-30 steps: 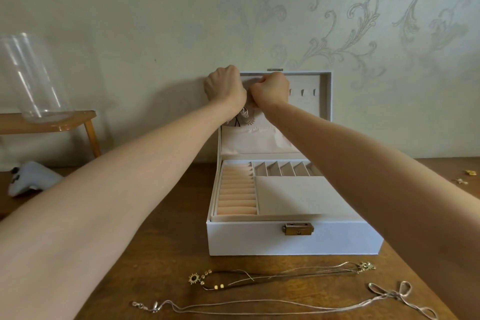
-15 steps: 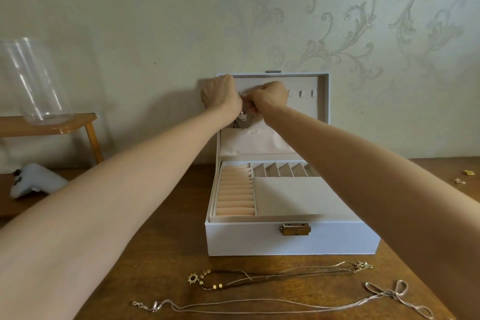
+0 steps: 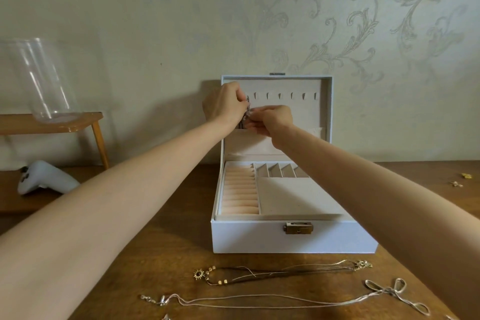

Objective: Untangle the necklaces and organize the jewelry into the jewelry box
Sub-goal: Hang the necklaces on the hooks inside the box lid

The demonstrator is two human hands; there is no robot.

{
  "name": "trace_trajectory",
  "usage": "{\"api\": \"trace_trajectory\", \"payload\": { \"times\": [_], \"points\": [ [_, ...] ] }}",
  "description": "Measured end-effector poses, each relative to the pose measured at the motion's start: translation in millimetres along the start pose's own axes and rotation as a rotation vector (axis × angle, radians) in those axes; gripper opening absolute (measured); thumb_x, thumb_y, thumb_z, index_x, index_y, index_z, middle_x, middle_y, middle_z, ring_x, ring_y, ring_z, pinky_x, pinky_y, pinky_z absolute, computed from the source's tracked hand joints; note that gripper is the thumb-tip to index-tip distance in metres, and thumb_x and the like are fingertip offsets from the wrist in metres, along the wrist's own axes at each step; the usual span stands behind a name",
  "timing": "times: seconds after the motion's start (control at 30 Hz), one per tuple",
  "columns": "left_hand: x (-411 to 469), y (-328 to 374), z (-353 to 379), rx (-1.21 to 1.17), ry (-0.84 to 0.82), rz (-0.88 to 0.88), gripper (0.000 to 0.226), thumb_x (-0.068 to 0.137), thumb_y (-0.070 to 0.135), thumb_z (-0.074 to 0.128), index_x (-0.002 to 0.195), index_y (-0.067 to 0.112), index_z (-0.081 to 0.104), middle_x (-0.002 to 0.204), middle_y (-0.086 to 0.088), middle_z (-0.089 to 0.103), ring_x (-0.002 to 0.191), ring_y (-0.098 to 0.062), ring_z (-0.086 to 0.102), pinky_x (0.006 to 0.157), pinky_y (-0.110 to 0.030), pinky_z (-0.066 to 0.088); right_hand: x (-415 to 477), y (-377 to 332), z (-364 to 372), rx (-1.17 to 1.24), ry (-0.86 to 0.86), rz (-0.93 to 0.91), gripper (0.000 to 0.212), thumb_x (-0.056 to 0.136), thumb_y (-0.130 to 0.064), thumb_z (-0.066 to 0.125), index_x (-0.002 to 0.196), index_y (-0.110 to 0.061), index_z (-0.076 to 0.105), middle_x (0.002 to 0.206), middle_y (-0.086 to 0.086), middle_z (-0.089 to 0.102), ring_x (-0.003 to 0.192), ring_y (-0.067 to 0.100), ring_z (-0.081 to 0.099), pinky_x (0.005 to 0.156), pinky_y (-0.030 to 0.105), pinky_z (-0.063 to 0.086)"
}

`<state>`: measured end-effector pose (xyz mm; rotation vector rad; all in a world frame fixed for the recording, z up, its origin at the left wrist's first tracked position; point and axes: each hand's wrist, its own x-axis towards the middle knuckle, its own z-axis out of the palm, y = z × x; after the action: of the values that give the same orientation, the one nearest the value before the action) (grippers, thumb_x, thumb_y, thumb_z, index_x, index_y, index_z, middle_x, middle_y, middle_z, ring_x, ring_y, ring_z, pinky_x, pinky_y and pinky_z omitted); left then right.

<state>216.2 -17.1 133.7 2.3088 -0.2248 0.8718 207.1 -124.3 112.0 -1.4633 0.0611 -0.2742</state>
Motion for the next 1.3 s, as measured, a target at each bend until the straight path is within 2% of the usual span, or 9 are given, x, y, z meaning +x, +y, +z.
{"api": "trace_trajectory", "payload": {
  "times": [0.23,0.37,0.43,0.53,0.67,0.77,0.93,1.17,1.3],
  "points": [
    [-2.9,-0.5,1.6,-0.142,-0.147,0.055,0.013,0.085,0.012,0.063,0.074,0.019,0.066,0.081,0.008,0.065,0.08,-0.008,0.059,0.073,-0.023,0.05,-4.3,10.6,2.2,0.075,-0.034,0.007,0.013,0.082,0.011,0.061,0.093,0.006,0.065,0.08,0.02,0.068,0.066,0.026,0.068,0.065,0.031,0.06],
    [-9.7,-2.4,-0.9,-0.208,-0.315,0.169,0.021,0.087,-0.003,0.054,0.096,0.001,0.072,0.099,-0.01,0.069,0.091,-0.014,0.06,0.078,-0.01,0.043,-3.3,9.2,2.9,-0.125,0.017,-0.05,0.005,0.083,0.001,0.065,0.086,-0.002,0.064,0.081,0.018,0.068,0.066,0.024,0.066,0.059,0.027,0.058],
    [-11.7,-6.7,-2.9,-0.151,-0.276,0.236,0.027,0.086,-0.004,0.049,0.1,0.005,0.071,0.102,-0.008,0.069,0.098,-0.016,0.059,0.083,-0.016,0.043,-2.7,7.2,1.8,-0.219,0.03,-0.088,0.006,0.083,-0.002,0.066,0.08,-0.007,0.064,0.072,0.012,0.065,0.057,0.019,0.061,0.053,0.023,0.054],
    [-12.8,-15.2,-6.5,-0.154,-0.144,0.279,0.026,0.084,-0.005,0.047,0.098,0.006,0.067,0.098,-0.004,0.068,0.087,-0.013,0.059,0.067,-0.003,0.037,-0.5,5.8,-2.0,-0.267,0.054,-0.137,0.004,0.082,-0.005,0.07,0.08,-0.005,0.067,0.062,0.007,0.061,0.049,0.015,0.054,0.043,0.019,0.049],
    [-9.7,-30.6,-3.3,0.15,0.085,0.335,0.018,0.084,0.006,0.054,0.099,0.013,0.06,0.102,0.0,0.064,0.099,-0.021,0.053,0.074,-0.023,0.031,1.7,5.2,-5.5,-0.307,0.069,-0.148,0.01,0.082,-0.005,0.069,0.073,-0.005,0.067,0.059,0.008,0.06,0.045,0.017,0.053,0.04,0.021,0.05],
    [-9.6,-36.5,-0.8,0.389,-0.027,0.422,0.025,0.083,0.028,0.066,0.105,0.019,0.061,0.112,0.001,0.058,0.109,-0.024,0.044,0.085,-0.032,0.025,4.2,7.0,-7.1,-0.364,0.078,-0.182,0.022,0.083,-0.001,0.062,0.063,-0.01,0.063,0.056,0.008,0.059,0.044,0.02,0.053,0.045,0.027,0.053],
    [-9.8,-35.4,1.6,0.482,-0.017,0.526,0.024,0.08,0.009,0.066,0.103,0.016,0.06,0.108,-0.006,0.055,0.107,-0.028,0.044,0.08,-0.034,0.023,6.6,7.1,-8.5,-0.437,0.141,-0.247,0.027,0.083,-0.008,0.064,0.059,-0.019,0.057,0.058,0.001,0.059,0.044,0.02,0.055,0.06,0.04,0.056],
    [-8.3,-34.9,-2.0,0.45,-0.063,0.485,0.021,0.085,0.012,0.062,0.104,0.019,0.058,0.112,-0.001,0.055,0.108,-0.024,0.042,0.082,-0.032,0.023,4.4,18.6,-8.6,-0.684,0.286,-0.34,0.013,0.081,-0.012,0.06,0.091,-0.019,0.063,0.095,0.001,0.066,0.085,0.024,0.063,0.076,0.037,0.052],
    [-8.6,-34.7,-3.5,0.45,-0.066,0.473,0.021,0.086,0.015,0.062,0.106,0.019,0.058,0.113,-0.002,0.055,0.109,-0.024,0.042,0.083,-0.032,0.023,-1.1,21.1,-9.8,-0.791,0.32,-0.353,0.013,0.086,-0.015,0.058,0.095,-0.021,0.066,0.106,0.002,0.06,0.086,0.024,0.059,0.07,0.029,0.04]
  ]
}}
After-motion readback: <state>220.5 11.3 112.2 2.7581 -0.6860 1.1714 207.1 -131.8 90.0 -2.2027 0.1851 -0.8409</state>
